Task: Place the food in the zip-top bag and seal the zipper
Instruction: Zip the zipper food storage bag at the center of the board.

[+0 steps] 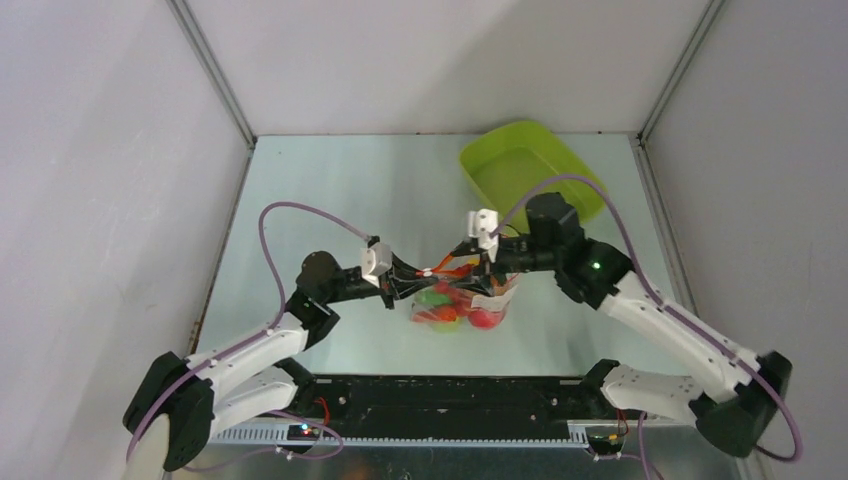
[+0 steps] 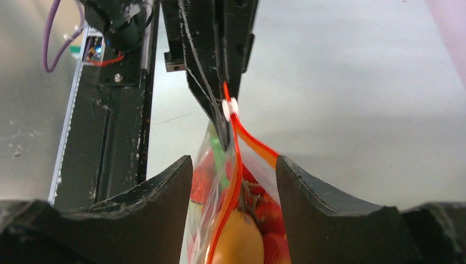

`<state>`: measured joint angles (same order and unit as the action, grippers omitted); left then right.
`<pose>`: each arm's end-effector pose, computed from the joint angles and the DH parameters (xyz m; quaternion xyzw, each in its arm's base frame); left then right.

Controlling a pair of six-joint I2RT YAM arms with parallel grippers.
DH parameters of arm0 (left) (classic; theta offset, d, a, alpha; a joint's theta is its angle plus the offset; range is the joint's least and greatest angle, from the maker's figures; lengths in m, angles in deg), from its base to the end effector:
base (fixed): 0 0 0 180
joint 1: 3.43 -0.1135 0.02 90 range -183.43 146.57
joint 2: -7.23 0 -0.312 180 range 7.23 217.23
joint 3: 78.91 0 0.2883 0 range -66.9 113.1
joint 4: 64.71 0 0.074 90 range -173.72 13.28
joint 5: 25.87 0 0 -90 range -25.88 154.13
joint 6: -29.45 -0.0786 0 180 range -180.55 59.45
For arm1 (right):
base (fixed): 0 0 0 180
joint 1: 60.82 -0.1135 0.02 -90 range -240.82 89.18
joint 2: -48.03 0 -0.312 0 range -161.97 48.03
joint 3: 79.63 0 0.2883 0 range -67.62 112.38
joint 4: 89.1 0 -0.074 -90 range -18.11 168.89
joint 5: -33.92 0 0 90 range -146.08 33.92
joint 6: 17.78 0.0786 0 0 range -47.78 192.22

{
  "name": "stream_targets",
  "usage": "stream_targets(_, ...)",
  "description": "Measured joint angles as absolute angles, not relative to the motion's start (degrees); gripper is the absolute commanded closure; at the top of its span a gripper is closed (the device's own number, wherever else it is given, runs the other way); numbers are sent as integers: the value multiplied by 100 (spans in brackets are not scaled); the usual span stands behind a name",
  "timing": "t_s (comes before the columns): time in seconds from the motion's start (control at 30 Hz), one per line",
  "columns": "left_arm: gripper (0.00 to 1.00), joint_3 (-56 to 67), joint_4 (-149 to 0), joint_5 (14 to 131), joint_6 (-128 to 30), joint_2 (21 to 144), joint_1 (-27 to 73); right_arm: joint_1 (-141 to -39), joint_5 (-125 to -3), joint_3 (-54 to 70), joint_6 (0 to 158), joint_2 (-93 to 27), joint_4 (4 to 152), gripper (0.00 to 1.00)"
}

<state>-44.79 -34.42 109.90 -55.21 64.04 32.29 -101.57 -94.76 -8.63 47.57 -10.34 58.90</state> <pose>0.1643 -0.1875 0.2804 0.4414 0.5090 -0.4830 0.5593 0.1690 0.2105 0.3973 -0.5771 0.5445 0.3440 0.5022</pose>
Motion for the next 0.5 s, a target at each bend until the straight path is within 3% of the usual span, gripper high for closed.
stream_targets(0.2, 100, -4503, -3566, 11063, -5763, 6300, 3256, -10616, -9520, -236, 3855, -1917, 5447, 41)
stream_targets(0.5, 100, -4547, -3835, 11080, -6126, 6083, 3282, -10933, -9887, -70, 3194, -2153, 5294, 45)
